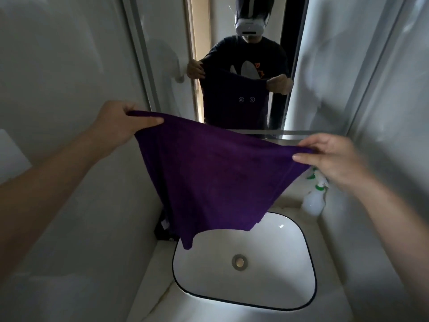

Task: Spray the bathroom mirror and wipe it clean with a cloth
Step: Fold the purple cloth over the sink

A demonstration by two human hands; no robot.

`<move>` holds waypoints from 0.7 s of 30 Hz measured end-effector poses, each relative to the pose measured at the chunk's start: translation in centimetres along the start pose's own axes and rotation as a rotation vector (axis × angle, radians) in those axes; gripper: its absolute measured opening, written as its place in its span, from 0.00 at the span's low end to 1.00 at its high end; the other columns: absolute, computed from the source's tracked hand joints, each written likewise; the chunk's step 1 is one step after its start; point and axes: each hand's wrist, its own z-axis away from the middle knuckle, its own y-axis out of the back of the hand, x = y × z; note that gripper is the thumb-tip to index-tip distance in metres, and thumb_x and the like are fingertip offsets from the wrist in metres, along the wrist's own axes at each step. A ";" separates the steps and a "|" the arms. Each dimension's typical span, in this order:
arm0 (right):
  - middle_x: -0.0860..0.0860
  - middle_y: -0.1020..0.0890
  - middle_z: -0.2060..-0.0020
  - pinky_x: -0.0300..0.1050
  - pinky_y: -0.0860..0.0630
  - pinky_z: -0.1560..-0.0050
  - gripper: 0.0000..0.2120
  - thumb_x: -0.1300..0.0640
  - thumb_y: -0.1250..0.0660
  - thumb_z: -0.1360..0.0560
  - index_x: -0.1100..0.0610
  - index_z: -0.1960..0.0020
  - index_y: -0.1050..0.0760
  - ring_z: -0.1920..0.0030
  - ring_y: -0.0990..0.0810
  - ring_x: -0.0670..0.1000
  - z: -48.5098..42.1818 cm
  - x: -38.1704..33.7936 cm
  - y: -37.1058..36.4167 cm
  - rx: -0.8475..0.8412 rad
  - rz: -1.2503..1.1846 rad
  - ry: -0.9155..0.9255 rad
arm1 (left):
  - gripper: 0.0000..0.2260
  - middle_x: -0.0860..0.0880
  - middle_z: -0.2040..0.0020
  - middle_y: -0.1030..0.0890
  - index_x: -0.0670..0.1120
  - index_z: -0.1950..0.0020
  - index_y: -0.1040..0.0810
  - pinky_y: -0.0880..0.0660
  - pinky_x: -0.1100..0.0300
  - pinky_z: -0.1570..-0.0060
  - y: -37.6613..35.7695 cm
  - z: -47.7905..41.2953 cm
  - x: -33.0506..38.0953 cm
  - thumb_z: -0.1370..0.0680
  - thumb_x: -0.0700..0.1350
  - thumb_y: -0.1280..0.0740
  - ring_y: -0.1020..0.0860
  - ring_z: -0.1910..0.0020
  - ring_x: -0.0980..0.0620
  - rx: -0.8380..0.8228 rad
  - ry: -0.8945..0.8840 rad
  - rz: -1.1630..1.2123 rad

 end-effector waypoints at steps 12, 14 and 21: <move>0.56 0.14 0.63 0.46 0.18 0.66 0.07 0.69 0.33 0.27 0.62 0.52 0.18 0.64 0.15 0.53 -1.2 3.0 -1.5 -0.151 -0.411 -0.428 | 0.14 0.46 0.49 0.12 0.43 0.45 0.15 0.17 0.57 0.58 -5.5 0.7 -2.3 0.27 0.47 0.22 0.13 0.55 0.50 -0.196 0.527 0.274; 0.56 0.17 0.64 0.43 0.20 0.69 0.09 0.69 0.35 0.26 0.60 0.57 0.17 0.65 0.17 0.51 -0.7 3.6 -2.7 -0.157 -0.451 -0.496 | 0.07 0.46 0.52 0.12 0.44 0.49 0.15 0.16 0.55 0.56 -7.7 2.0 -2.8 0.23 0.46 0.27 0.13 0.59 0.50 -0.221 0.620 0.339; 0.62 0.15 0.59 0.47 0.17 0.63 0.13 0.73 0.40 0.22 0.66 0.48 0.17 0.61 0.13 0.56 2.4 2.1 -8.3 -0.418 -0.518 -0.541 | 0.15 0.43 0.53 0.13 0.40 0.45 0.16 0.17 0.55 0.54 -14.9 6.3 -1.7 0.21 0.52 0.28 0.15 0.54 0.47 -0.403 0.498 0.360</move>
